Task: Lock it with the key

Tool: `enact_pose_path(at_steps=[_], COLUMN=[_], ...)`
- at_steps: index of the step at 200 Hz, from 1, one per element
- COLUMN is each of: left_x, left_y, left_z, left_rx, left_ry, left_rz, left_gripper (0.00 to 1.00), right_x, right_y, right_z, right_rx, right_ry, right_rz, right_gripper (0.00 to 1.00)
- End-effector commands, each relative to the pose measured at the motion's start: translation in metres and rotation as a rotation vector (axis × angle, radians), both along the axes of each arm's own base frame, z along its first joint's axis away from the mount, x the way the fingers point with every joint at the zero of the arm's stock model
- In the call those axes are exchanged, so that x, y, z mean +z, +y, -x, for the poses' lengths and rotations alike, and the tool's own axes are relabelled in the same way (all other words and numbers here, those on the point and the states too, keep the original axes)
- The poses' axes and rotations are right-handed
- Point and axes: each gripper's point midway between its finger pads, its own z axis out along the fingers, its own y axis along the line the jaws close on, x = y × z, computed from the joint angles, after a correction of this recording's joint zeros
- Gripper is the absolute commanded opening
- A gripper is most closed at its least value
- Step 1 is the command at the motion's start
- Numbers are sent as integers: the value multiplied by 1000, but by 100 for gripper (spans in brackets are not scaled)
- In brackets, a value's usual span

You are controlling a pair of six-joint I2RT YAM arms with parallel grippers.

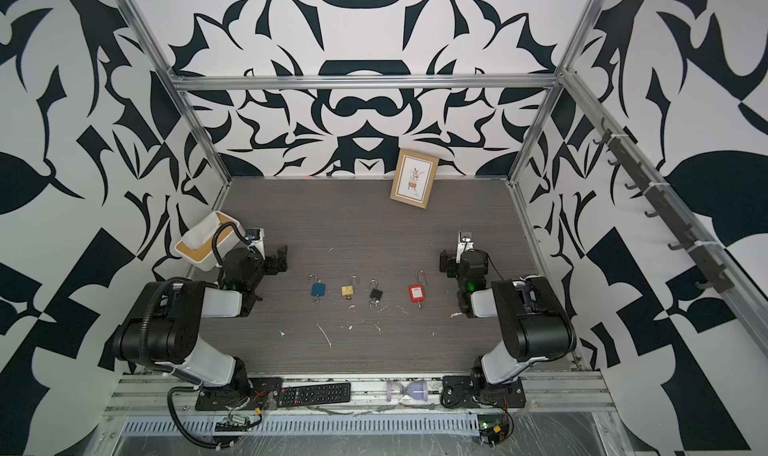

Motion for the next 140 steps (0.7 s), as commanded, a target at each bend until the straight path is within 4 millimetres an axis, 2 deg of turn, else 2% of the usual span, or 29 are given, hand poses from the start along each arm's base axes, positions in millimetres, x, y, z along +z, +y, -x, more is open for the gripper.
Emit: enact_pose_path(at_steps=[1,140], left_x=[10,9], left_y=[-1,-1], left_z=[-3,-5], left_rx=[-3,-7], left_ry=[-34,-25], left_rz=[-5,-6], left_gripper=[99,99], right_x=[15,15], right_y=[1,2], right_z=[-6,-7], right_rx=[0,14], right_ry=[-50,-45], right_rz=[-5,-2], right_gripper=[99,100])
